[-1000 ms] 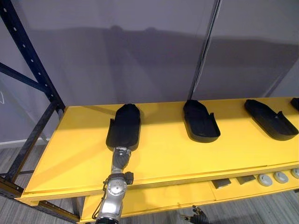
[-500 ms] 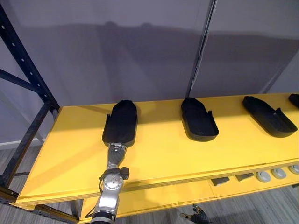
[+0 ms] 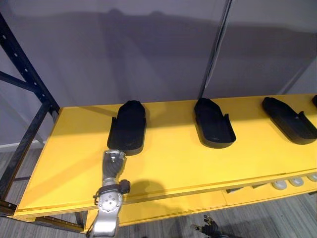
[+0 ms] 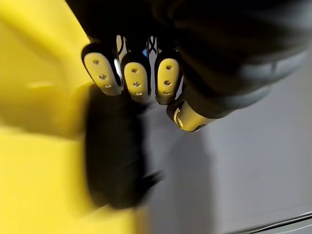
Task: Walk over and take plastic housings, then place them on the shelf
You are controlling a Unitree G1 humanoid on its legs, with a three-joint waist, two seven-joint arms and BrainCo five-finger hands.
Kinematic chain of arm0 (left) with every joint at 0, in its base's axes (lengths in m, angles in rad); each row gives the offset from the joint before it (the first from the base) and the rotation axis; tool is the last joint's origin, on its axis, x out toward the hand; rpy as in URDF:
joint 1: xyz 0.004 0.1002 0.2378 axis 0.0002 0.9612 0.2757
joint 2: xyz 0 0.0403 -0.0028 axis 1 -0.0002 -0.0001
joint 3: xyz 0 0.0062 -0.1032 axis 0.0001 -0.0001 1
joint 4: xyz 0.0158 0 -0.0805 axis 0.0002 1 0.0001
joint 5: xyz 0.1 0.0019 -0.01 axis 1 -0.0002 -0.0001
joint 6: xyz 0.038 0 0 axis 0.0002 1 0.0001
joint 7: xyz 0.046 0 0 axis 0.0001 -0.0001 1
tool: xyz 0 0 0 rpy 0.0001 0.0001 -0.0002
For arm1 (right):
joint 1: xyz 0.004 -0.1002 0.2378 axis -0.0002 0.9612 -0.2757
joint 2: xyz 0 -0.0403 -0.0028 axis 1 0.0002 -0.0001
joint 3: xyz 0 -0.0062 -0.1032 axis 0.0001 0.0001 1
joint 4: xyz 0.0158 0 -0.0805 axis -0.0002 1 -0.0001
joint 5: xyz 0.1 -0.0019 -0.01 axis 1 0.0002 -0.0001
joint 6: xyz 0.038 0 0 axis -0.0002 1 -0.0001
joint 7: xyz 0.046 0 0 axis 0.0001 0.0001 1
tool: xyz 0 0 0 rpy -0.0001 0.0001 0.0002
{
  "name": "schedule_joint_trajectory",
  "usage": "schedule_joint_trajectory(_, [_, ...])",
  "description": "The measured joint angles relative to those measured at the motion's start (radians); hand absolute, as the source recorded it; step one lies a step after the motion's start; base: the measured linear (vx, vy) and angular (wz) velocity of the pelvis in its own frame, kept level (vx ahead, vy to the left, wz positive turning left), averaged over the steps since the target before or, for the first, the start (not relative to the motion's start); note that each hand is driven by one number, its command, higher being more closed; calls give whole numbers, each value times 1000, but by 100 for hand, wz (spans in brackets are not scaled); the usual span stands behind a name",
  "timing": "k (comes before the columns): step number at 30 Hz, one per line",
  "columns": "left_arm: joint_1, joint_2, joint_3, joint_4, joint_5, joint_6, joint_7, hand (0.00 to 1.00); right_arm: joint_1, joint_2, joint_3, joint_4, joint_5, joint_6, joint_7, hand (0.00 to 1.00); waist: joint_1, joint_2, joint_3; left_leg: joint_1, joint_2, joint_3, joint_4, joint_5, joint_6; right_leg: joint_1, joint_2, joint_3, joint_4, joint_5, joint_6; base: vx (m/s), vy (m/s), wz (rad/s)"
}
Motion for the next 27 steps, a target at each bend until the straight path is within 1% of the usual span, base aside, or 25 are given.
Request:
schedule_joint_trajectory(1, [7, -1, 27, -48, -31, -24, 3, 100, 3, -2, 1, 0, -1, 0, 0, 0, 5, 0, -4, 1, 2, -8, 0, 0, 0, 0, 3, -2, 10, 0, 0, 0, -13, 18])
schedule_joint_trajectory(2, [14, -1, 41, -72, -46, -34, 6, 100, 7, -3, 1, -1, 0, 0, 0, 0, 10, -1, -6, 2, 4, -9, 0, 0, 0, -1, 5, -2, 14, 0, 0, -10, -18, 11])
schedule_joint_trajectory(3, [33, -3, 82, -107, -80, -55, 12, 100, 13, -4, 1, -6, 0, -1, 0, 0, 18, 0, -8, 3, 8, -9, 0, -1, -1, -5, 9, -2, 24, 0, -1, 0, 0, 0])
schedule_joint_trajectory(4, [51, -7, 130, -119, -103, -64, 21, 100, 24, -4, 2, -17, 0, -1, 0, 0, 30, 3, -13, 3, 12, -10, -3, -4, -3, -9, 12, -2, 34, 1, -1, -38, -22, 0])
schedule_joint_trajectory(6, [88, -19, 198, -122, -131, -64, 48, 100, 34, -8, 9, -22, 0, -1, 0, 0, 35, 4, -21, 3, 16, -14, -4, -18, -4, -10, 16, -5, 43, 1, -1, -64, -23, 3])
schedule_joint_trajectory(8, [133, -36, 257, -121, -158, -61, 60, 100, 42, -12, 25, -28, -2, -1, -1, 0, 37, 3, -28, 1, 17, -26, -3, -20, -2, -7, 16, -9, 44, 1, -1, -50, -19, 13])
schedule_joint_trajectory(10, [170, -48, 294, -110, -164, -52, 67, 100, 64, -14, 42, -52, -6, -1, -1, 0, 53, 1, -36, 1, 18, -29, -3, -20, -2, -5, 17, -11, 44, 1, -1, -47, -21, 11])
schedule_joint_trajectory(11, [186, -52, 310, -76, -165, -49, 69, 100, 72, -14, 46, -60, -14, -1, 0, 0, 61, 2, -40, 0, 18, -31, -3, -20, -2, -4, 17, -15, 44, 1, -1, -43, -25, 11])
schedule_joint_trajectory(12, [196, -57, 333, -32, -165, -33, 64, 100, 72, -14, 50, -62, -26, -1, 0, 0, 60, 3, -42, -1, 19, -33, -3, -20, -2, -3, 17, -30, 44, 1, -1, -44, -28, 12])
schedule_joint_trajectory(13, [198, -60, 344, -3, -165, -26, 58, 100, 72, -14, 54, -62, -29, -1, 0, 0, 61, 3, -44, -1, 20, -33, -3, -20, -2, -3, 17, -35, 45, 1, -1, -44, -32, 11])
schedule_joint_trajectory(15, [216, -79, 381, 104, -165, 15, 40, 100, 72, -11, 66, -64, -39, 0, 5, 0, 60, 4, -49, 0, 27, -32, -2, -21, -2, -4, 23, -35, 51, 1, -1, -41, -29, 2])
schedule_joint_trajectory(16, [218, -80, 384, 135, -165, 24, 35, 100, 72, -10, 71, -66, -39, 0, 5, 0, 60, 4, -49, 0, 29, -31, -1, -21, -2, -5, 25, -36, 55, 1, -1, -40, -27, 2])
schedule_joint_trajectory(17, [217, -78, 381, 206, -165, 39, 26, 100, 73, -10, 79, -72, -40, 1, 5, 0, 60, 4, -49, 0, 32, -31, 1, -20, -2, -7, 27, -41, 62, 1, -2, -41, -34, 7])
schedule_joint_trajectory(18, [217, -78, 379, 255, -163, 34, 18, 100, 83, -8, 80, -86, -44, 1, 6, 0, 62, 5, -50, 2, 33, -31, 3, -20, -3, -4, 27, -54, 64, 1, -2, -39, -34, 10])
schedule_joint_trajectory(19, [215, -76, 377, 264, -161, 39, 11, 100, 88, -7, 80, -93, -45, 1, 6, 0, 64, 7, -52, 3, 34, -30, 3, -20, -3, -3, 27, -58, 65, 1, -2, -29, -26, 10])
schedule_joint_trajectory(20, [214, -65, 370, 324, -134, 57, -12, 100, 94, -7, 80, -101, -47, 1, 7, 0, 67, 14, -57, 4, 35, -28, 3, -20, -3, -3, 27, -59, 69, 1, -1, -33, -7, 2])
schedule_joint_trajectory(21, [211, -53, 349, 409, -117, 71, -39, 0, 95, -7, 80, -104, -47, 2, 8, 0, 66, 21, -59, 8, 34, -24, -1, -20, -3, -4, 27, -58, 73, 0, -1, -35, 0, -3])
schedule_joint_trajectory(22, [210, -46, 336, 450, -112, 77, -47, 0, 94, -9, 80, -106, -48, 2, 9, 0, 64, 23, -59, 11, 34, -22, -2, -20, -3, -4, 27, -58, 74, 0, -1, -37, 5, -8])
schedule_joint_trajectory(25, [209, -48, 270, 627, -91, 94, -103, 0, 95, -6, 79, -107, -47, 2, 12, 0, 61, 22, -59, 13, 32, -6, -2, -20, -3, -7, 24, -58, 74, -1, -1, -47, 10, -13])
schedule_joint_trajectory(27, [201, -53, 247, 680, -80, 94, -120, 0, 96, -6, 78, -110, -46, 2, 12, 0, 58, 22, -59, 12, 30, -4, -2, -20, -3, -10, 22, -58, 74, -3, -1, -55, 10, -7])
